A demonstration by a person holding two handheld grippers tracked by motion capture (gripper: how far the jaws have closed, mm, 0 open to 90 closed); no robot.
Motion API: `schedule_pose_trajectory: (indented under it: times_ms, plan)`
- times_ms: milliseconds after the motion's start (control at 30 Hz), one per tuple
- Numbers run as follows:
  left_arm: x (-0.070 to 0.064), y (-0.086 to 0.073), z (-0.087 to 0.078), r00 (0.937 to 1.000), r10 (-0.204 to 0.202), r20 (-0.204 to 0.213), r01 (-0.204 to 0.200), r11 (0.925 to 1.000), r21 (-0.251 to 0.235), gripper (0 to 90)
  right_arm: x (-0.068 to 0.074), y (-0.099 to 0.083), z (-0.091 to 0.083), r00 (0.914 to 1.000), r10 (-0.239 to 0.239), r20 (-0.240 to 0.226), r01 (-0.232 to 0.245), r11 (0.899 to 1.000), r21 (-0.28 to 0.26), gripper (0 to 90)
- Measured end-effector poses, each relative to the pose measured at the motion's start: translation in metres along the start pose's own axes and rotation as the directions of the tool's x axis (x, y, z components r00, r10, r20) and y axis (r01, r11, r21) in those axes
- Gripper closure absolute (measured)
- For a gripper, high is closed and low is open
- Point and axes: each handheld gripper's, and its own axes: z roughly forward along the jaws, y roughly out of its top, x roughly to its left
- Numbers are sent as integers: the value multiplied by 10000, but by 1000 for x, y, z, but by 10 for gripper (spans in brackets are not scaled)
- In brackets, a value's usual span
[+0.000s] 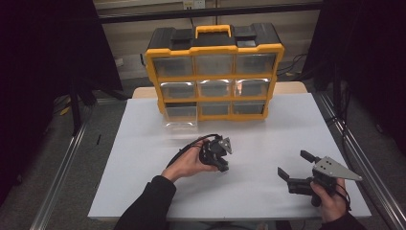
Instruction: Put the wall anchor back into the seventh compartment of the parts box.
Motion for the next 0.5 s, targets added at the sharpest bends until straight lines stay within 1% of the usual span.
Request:
schedule_pose_trajectory:
  times_ms: [67, 133, 167, 200, 333, 367, 400, 433, 467, 500]
  plan:
    - [-1, 0, 1, 10000, 14, -78, -14, 10000, -46, 761, 0, 0, 0, 10000, 4, 0, -4, 10000, 0, 0]
    - [-4, 2, 2, 9998, -22, -175, 21, 10000, -47, 822, 0, 0, 0, 10000, -4, -2, 4, 10000, 0, 0]
    - [-4, 2, 2, 9997, 127, -194, -127, 9999, 5, 834, 0, 0, 0, 10000, 1, -13, -1, 10000, 33, 0]
    - [-5, 2, 1, 9997, 128, -221, -126, 9999, 54, 838, 0, 0, 0, 10000, 4, -13, -4, 10000, 34, 0]
    - [-3, 1, 1, 9999, -72, -113, 72, 10000, -4, 839, 0, 0, 0, 10000, 1, 7, -1, 10000, -10, 0]
    - [-4, 1, 2, 9998, -136, -164, 135, 9999, -90, 840, 0, 0, 0, 10000, -1, 8, 1, 10000, -14, 0]
    - [-6, 1, 3, 9989, -440, -187, 433, 9985, -320, 841, 0, 0, 0, 10000, 17, 14, -17, 10000, -1, 0]
    - [-4, 1, 2, 9997, -159, -194, 156, 9998, -149, 842, -1, 0, 0, 10000, 50, -1, -50, 10000, 11, 0]
    - [-4, 0, 3, 9988, -451, -169, 444, 9981, -418, 843, -1, 0, 0, 10000, 70, -8, -70, 10000, 18, 0]
    - [-4, 0, 3, 9986, -525, -66, 521, 9976, -455, 844, -1, 0, 0, 10000, 56, 2, -56, 10000, 6, 0]
